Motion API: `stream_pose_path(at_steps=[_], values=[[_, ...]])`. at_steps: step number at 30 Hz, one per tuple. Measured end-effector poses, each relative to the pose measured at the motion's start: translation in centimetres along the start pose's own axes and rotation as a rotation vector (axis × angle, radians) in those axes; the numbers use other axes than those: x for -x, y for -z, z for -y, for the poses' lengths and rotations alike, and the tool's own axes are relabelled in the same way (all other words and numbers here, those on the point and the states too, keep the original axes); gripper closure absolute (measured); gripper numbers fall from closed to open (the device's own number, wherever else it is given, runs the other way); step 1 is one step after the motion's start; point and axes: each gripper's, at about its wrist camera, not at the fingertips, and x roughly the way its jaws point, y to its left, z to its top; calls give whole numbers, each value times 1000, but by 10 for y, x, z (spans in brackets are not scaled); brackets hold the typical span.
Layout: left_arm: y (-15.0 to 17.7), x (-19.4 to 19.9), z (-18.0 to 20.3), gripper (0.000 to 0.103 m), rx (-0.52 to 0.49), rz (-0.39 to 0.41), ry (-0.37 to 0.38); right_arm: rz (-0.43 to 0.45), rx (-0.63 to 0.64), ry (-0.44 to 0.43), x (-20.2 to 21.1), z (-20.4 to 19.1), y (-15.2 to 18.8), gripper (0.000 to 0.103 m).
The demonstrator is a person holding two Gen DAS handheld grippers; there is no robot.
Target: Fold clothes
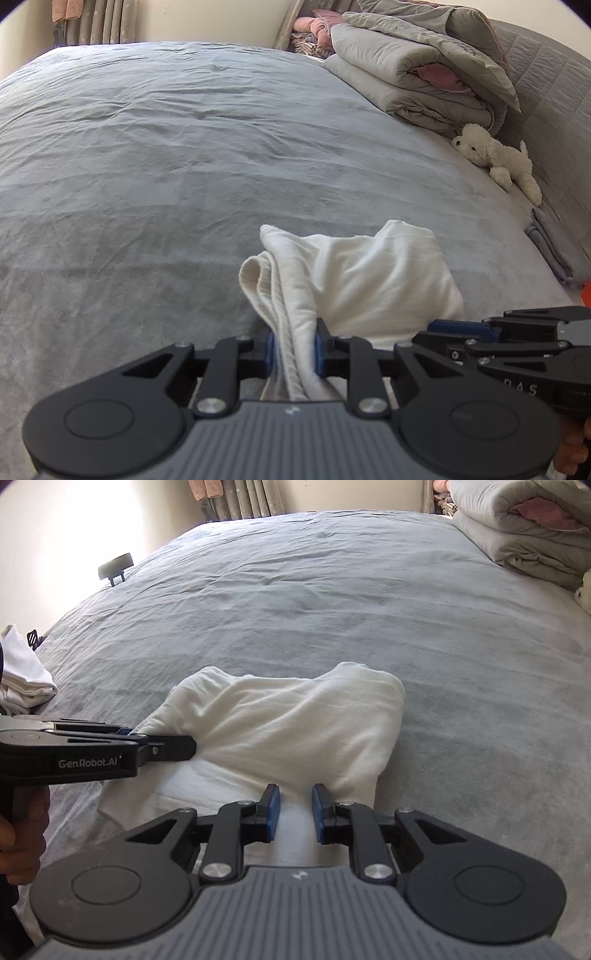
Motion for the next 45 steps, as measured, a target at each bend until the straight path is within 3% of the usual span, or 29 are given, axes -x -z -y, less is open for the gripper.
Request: stream_pose_path(at_steps=[2, 5, 10, 14, 16, 18, 23, 26, 28, 32, 35, 38, 42, 45], values=[[0, 1, 0, 82, -1, 3, 0, 15, -24, 16, 6, 5, -6, 84], [2, 1, 2, 82, -11, 9, -6, 114, -2, 29, 18, 5, -9, 81], [3, 1, 5, 82, -31, 18, -17, 55, -61, 58, -11, 17, -9, 81], [4, 2, 6, 82, -31, 19, -20, 137, -97, 97, -6, 19, -18, 81], [4, 2, 7, 82, -33, 19, -23, 180, -66, 125, -1, 12, -15, 74], [4, 2, 7, 82, -31, 17, -23, 170, -54, 104, -3, 7, -9, 72], [5, 3, 4, 82, -20, 15, -13, 177, 3, 172, -15, 0, -5, 74], [5, 3, 3, 82, -17, 13, -10, 232, 4, 202, -2, -5, -6, 73], [4, 3, 2, 82, -11, 11, -7, 252, -4, 176, 7, -6, -5, 69], [4, 2, 2, 81, -6, 7, -6, 141, -25, 188, -11, 0, -1, 68], [3, 2, 1, 81, -3, 4, -3, 166, -6, 222, -7, -7, -2, 63], [3, 2, 0, 81, 3, 2, 3, 182, -5, 179, 7, -13, 0, 62], [3, 1, -1, 81, 6, 1, 7, 82, -20, 152, 3, -13, 12, 63], [3, 2, -3, 81, 15, 0, 12, 88, 26, 175, 9, -21, 19, 63]])
